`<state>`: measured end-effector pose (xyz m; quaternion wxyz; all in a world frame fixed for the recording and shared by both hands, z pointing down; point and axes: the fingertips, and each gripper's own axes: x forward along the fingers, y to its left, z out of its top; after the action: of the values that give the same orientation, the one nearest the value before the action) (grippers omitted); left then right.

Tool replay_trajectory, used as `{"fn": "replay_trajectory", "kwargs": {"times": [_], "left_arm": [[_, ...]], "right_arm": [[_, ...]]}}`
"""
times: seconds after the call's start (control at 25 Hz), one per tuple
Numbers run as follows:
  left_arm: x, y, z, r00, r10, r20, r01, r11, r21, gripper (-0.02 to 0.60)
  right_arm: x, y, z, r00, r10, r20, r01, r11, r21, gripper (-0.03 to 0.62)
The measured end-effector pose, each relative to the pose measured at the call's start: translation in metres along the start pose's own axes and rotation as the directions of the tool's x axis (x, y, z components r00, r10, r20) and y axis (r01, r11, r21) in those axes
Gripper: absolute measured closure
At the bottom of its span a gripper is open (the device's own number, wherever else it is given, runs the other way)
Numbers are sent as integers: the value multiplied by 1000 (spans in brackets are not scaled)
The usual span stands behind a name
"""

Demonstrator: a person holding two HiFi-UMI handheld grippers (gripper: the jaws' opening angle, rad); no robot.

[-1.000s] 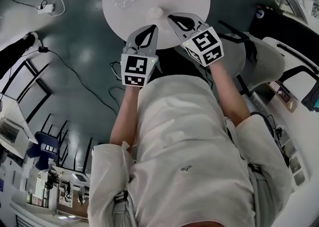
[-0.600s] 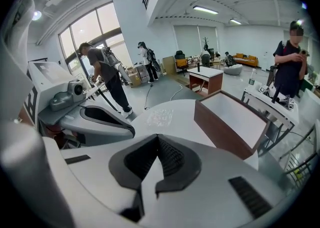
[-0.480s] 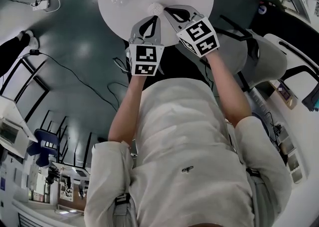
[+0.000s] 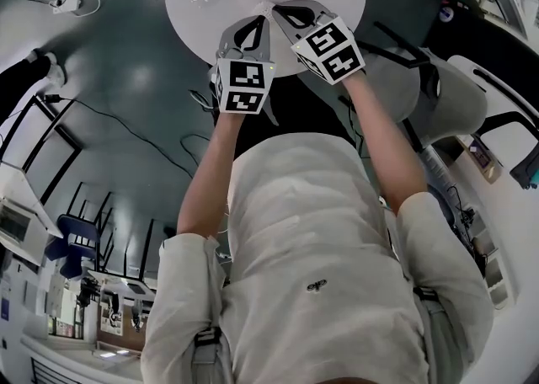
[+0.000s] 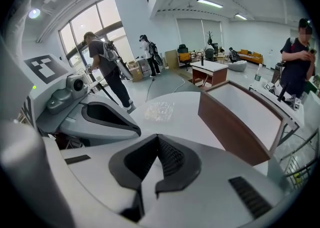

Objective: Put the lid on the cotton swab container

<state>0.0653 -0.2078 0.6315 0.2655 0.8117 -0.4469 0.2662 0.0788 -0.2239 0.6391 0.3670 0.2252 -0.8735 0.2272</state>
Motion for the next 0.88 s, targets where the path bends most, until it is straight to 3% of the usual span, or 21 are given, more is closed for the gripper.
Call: {"fn": "replay_trajectory", "kwargs": {"times": [0.88], "left_arm": [[15,13,-11,999,-3,-41,4,1000,18,574]], "right_arm": [[19,-4,-9,999,-2,-34,3,1000,9,588]]}}
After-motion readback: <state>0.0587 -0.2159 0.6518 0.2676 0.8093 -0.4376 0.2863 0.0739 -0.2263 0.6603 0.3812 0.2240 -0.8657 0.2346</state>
